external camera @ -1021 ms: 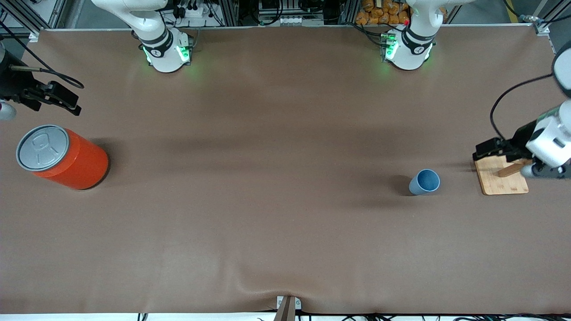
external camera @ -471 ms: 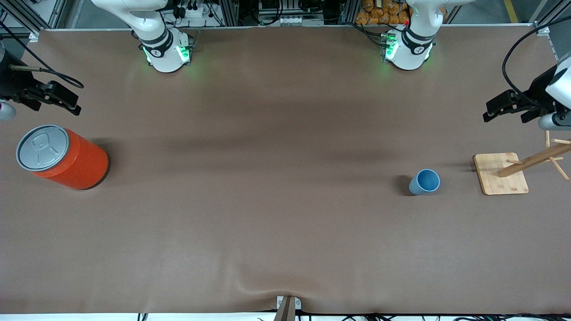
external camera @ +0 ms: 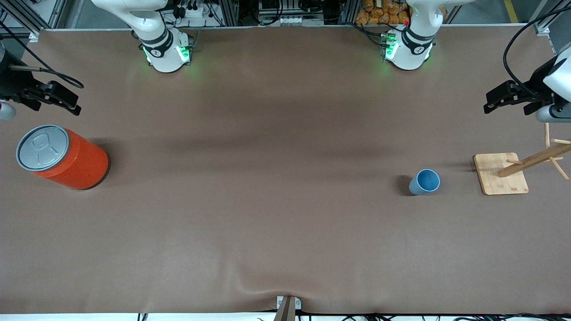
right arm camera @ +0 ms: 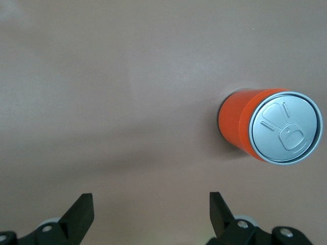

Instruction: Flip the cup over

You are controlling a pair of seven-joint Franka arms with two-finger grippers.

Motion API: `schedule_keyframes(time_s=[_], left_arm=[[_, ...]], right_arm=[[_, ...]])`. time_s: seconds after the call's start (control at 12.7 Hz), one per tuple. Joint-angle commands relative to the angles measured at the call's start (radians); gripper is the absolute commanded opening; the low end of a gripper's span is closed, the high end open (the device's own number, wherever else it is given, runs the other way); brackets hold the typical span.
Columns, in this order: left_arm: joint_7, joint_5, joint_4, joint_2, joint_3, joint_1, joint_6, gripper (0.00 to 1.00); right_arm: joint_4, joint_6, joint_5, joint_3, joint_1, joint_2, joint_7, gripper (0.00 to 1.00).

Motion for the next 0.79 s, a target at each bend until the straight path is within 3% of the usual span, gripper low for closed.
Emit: schedule_keyframes(time_s=[0.0, 0.71], left_arm=[[-0.023, 0.068, 0.03, -0.008, -0.038, 0.002, -0.041, 1.0], [-0.017, 0.055, 0.075, -0.041, -0.026, 0.01, -0.07, 1.0]], right_arm=[[0.029, -0.019, 0.0, -0.003, 0.004, 0.014, -0.007, 1.0], [0.029, -0.019, 0.0, -0.003, 0.004, 0.014, -0.007, 1.0]])
